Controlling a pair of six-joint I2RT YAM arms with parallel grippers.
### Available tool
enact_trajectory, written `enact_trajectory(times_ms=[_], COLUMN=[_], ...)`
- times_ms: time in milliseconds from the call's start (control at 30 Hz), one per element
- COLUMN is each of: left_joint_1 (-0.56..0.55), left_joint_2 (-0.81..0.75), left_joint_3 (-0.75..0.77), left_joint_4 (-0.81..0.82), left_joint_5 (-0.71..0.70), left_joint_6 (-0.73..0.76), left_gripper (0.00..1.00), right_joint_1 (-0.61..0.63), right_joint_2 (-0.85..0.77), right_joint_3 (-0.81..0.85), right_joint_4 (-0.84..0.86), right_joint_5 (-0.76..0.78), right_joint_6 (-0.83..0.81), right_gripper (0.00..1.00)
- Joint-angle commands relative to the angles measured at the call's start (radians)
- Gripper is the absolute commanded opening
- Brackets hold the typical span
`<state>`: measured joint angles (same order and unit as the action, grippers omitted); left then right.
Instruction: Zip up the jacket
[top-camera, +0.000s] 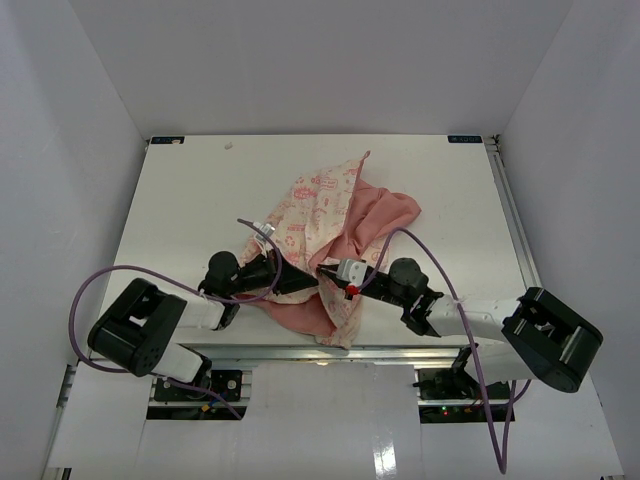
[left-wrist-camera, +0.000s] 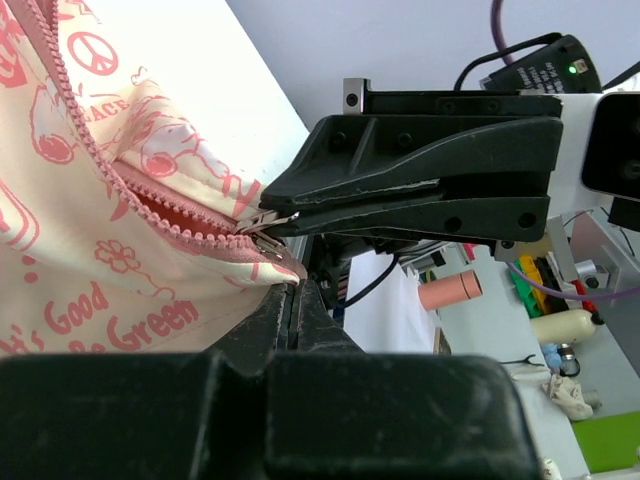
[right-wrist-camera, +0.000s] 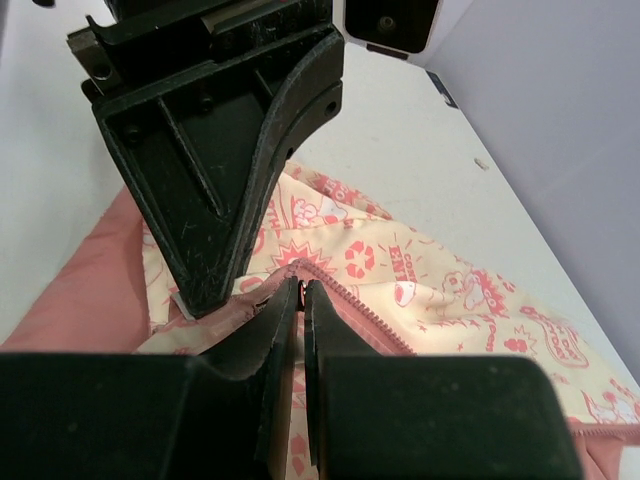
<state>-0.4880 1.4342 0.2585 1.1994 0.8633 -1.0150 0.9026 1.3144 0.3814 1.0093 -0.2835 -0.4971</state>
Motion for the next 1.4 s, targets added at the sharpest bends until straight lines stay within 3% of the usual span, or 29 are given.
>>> enact_trajectory(times_ms=[0, 100, 233, 367, 467, 567, 733, 1367], left_joint_1=[-0.07, -0.07, -0.07, -0.067, -0.067, -0.067, -0.067, -0.067], left_joint_2=[-0.029, -0.022, -0.057, -0.18, -0.301, -0.395, -0.461, -0.231], left_joint_3=[-0.034, -0.047, -0.043, -0.009, 0.03, 0.07, 0.121, 0.169], left_joint_4=[0.219, 0.277, 0.208, -0.152, -0.447, -0.64, -0.79, -0.734], left_joint_5=[0.281, 0.284, 0.275, 0.206, 0.11, 0.049, -0.023, -0.082], left_joint_6=[-0.129, -0.171, -0.134, 0.022, 0.177, 0.278, 0.328, 0.338], left_gripper=[0.0, 0.0, 0.0, 0.0, 0.2, 0.4, 0.48, 0.57], right_joint_1=[-0.105, -0.114, -0.116, -0.116, -0.114, -0.11, -0.086, -0.023], right_joint_2=[0.018, -0.011, -0.067, -0.128, -0.169, -0.194, -0.192, -0.088], right_joint_3=[-0.052, -0.115, -0.12, -0.136, -0.165, -0.152, -0.143, -0.102], right_joint_4=[0.186, 0.241, 0.16, 0.091, 0.092, 0.062, 0.039, 0.124], right_joint_5=[0.039, -0.03, -0.115, -0.161, -0.164, -0.165, -0.156, -0.075], right_joint_6=[-0.05, -0.058, -0.047, -0.007, 0.014, 0.036, 0.046, 0.114], right_gripper=[0.08, 0.08, 0.08, 0.08, 0.08, 0.08, 0.08, 0.08])
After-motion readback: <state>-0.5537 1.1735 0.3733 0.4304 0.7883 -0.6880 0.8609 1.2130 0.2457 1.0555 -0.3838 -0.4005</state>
